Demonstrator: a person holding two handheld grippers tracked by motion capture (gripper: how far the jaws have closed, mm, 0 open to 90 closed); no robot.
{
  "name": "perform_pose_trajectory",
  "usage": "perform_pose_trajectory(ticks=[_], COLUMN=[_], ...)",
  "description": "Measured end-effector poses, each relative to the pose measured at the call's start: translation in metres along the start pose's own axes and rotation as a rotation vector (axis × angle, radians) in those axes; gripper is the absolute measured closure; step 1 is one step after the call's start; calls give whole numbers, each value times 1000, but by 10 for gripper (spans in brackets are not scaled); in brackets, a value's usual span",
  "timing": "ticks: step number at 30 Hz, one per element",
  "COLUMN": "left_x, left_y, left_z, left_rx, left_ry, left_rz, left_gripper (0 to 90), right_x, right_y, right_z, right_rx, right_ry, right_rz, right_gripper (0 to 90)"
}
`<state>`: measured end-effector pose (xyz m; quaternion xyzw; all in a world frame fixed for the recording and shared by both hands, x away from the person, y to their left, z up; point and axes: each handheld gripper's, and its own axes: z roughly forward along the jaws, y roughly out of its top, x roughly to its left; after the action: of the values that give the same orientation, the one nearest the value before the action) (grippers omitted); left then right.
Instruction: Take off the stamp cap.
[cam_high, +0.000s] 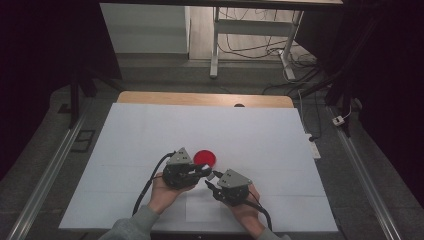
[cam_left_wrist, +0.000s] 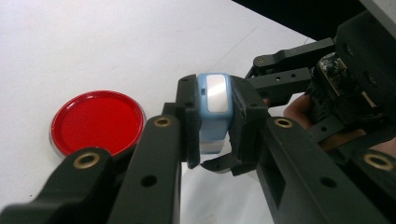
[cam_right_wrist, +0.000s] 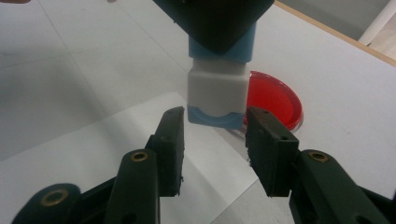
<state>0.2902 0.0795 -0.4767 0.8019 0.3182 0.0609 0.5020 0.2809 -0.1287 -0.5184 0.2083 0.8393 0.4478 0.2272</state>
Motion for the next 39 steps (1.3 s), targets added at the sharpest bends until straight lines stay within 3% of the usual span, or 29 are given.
perform_pose_trajectory(ticks=[39], left_x=[0], left_y=[-2], left_z=[2], left_rx=[-2], left_ry=[8], left_rz=[2], left_gripper=[757], right_x=[4], right_y=[2], right_z=[2], right_rx=[8], right_ry=[-33], right_rz=[-4], right_gripper=[643])
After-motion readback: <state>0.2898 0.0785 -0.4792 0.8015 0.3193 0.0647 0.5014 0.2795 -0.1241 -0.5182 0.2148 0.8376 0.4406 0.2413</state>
